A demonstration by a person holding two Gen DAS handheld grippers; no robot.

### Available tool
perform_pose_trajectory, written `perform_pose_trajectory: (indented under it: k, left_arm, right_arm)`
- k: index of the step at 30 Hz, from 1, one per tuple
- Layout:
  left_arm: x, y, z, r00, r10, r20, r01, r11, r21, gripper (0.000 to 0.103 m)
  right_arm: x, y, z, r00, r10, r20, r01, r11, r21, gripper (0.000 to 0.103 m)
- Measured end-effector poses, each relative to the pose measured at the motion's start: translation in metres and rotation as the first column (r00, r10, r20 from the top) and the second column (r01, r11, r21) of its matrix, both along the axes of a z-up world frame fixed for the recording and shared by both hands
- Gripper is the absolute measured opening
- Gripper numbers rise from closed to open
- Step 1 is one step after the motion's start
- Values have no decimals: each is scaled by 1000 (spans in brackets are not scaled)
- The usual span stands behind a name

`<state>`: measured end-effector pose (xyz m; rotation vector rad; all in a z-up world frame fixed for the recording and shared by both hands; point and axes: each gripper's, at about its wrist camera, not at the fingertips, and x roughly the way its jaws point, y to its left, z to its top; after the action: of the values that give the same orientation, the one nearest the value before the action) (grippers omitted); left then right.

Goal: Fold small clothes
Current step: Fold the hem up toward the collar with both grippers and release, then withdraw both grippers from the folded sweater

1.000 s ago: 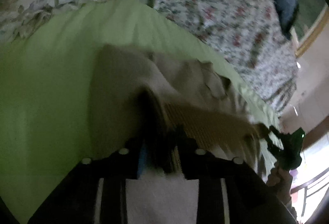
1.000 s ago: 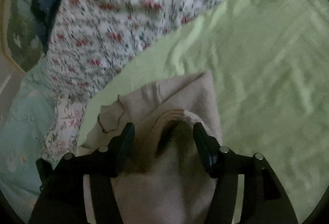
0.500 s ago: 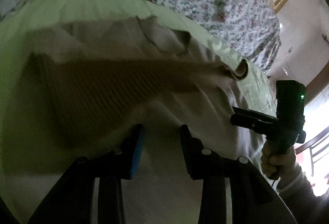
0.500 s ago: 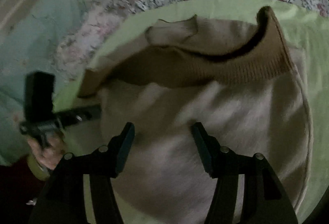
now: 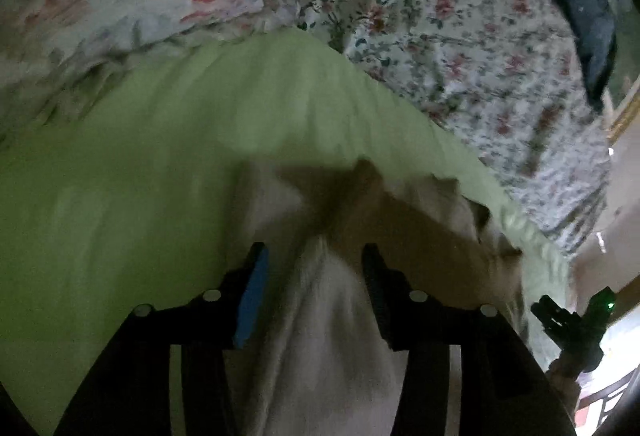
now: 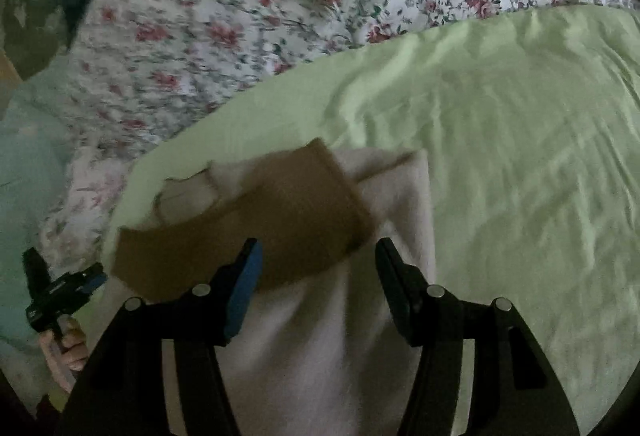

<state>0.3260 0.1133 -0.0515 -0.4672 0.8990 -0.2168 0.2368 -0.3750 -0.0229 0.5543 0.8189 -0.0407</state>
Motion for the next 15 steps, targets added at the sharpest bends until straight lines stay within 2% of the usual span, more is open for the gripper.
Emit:
perform_pose_trajectory:
  k: [6,10,15]
  left_arm:
    - [-87,-15,12,997,-71,40,73,996,-58,51]
    - [-143,-30,17,992,-118,52,121,990,-75,65]
    - [-190,-41,4,990,-139,14,139,984,-109,69]
  right_arm:
    - [-58,32,9,998,53,45,-56,997,61,60]
    - [-88,51,6,996,74,47,-78,993,94,60]
    - [-127,73,-2,994,103,47,-108,985,132,64]
